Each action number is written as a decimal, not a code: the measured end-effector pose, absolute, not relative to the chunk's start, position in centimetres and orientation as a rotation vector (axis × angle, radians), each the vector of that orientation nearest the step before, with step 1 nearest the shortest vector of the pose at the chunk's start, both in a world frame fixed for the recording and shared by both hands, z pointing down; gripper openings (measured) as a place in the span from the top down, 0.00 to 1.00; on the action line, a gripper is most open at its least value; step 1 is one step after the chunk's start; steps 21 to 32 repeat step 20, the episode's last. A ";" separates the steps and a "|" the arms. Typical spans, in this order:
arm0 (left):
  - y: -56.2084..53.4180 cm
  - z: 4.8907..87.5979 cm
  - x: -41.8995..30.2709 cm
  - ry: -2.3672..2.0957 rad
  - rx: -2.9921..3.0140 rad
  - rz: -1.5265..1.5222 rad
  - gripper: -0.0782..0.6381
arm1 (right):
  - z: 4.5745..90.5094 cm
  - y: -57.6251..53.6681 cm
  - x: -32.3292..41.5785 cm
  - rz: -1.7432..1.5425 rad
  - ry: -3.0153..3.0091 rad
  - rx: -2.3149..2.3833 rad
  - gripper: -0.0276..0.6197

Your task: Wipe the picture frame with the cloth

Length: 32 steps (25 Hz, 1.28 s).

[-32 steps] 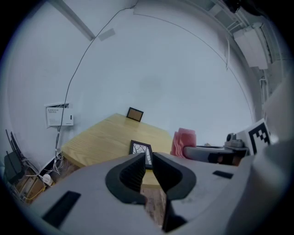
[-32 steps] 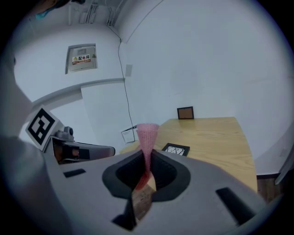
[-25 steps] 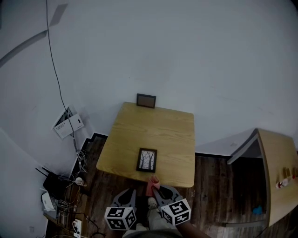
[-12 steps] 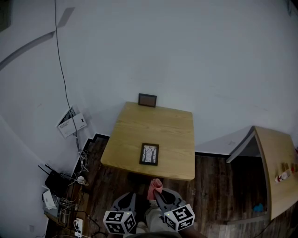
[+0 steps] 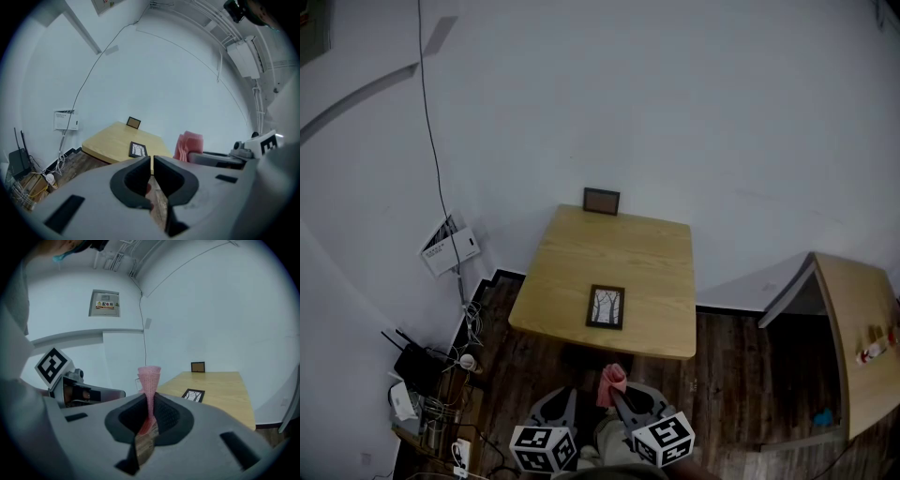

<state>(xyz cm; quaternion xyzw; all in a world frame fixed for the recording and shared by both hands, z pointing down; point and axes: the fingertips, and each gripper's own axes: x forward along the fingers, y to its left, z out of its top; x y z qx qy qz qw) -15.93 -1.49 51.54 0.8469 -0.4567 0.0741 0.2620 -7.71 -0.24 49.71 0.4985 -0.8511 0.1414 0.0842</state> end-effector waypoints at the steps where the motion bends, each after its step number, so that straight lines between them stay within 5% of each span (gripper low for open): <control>1: -1.5 51.4 -15.9 -1.234 2.295 0.199 0.87 | 49.6 -0.2 -7.7 0.413 -2.541 1.490 0.93; 32: -1.9 51.2 -15.2 -1.198 2.313 0.203 0.87 | 48.8 -0.8 -7.5 0.368 -2.547 1.507 0.93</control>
